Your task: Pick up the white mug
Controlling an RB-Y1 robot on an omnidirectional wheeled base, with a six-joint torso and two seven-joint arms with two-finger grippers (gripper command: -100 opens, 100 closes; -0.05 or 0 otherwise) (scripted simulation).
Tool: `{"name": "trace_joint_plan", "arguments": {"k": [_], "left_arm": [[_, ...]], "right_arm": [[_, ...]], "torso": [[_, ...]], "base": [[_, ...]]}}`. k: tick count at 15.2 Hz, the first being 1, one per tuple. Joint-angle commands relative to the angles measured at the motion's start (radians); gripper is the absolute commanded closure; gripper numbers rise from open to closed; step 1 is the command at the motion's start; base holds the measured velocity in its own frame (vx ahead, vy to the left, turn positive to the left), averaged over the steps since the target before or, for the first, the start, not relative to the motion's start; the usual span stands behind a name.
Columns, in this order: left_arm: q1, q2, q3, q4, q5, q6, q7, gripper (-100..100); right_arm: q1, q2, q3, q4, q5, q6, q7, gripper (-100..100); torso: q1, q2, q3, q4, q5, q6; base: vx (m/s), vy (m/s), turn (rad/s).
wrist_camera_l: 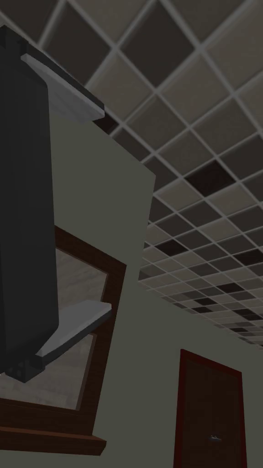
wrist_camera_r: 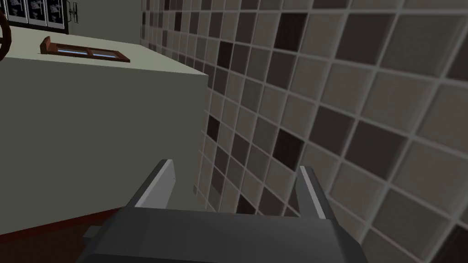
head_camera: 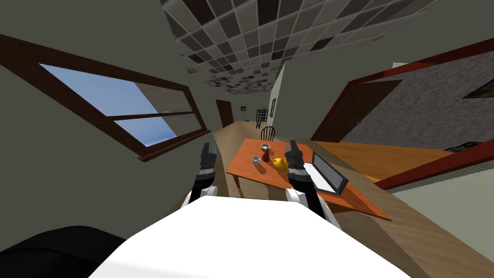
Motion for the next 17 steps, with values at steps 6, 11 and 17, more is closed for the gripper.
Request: {"name": "trace_joint_plan", "arguments": {"k": [6,11,17], "left_arm": [[0.000,0.000,0.000,0.000,0.000,0.000,0.000,0],[0.000,0.000,0.000,0.000,0.000,0.000,0.000,0],[0.000,0.000,0.000,0.000,0.000,0.000,0.000,0]], "right_arm": [[-0.009,-0.143,0.031,0.108,0.022,-0.021,0.017,-100],[-0.016,-0.240,0.050,0.179,0.036,-0.034,0.028,-100],[-0.032,-0.355,0.082,0.302,0.061,-0.057,0.049,-100]], "torso": [[0.003,0.002,0.001,0.000,0.001,0.000],[0.003,0.002,0.001,0.000,0.001,0.000],[0.003,0.000,0.000,0.000,0.001,0.000]], "base": [[-0.027,0.037,0.102],[-0.023,0.049,0.117],[-0.006,0.045,0.133]]}}
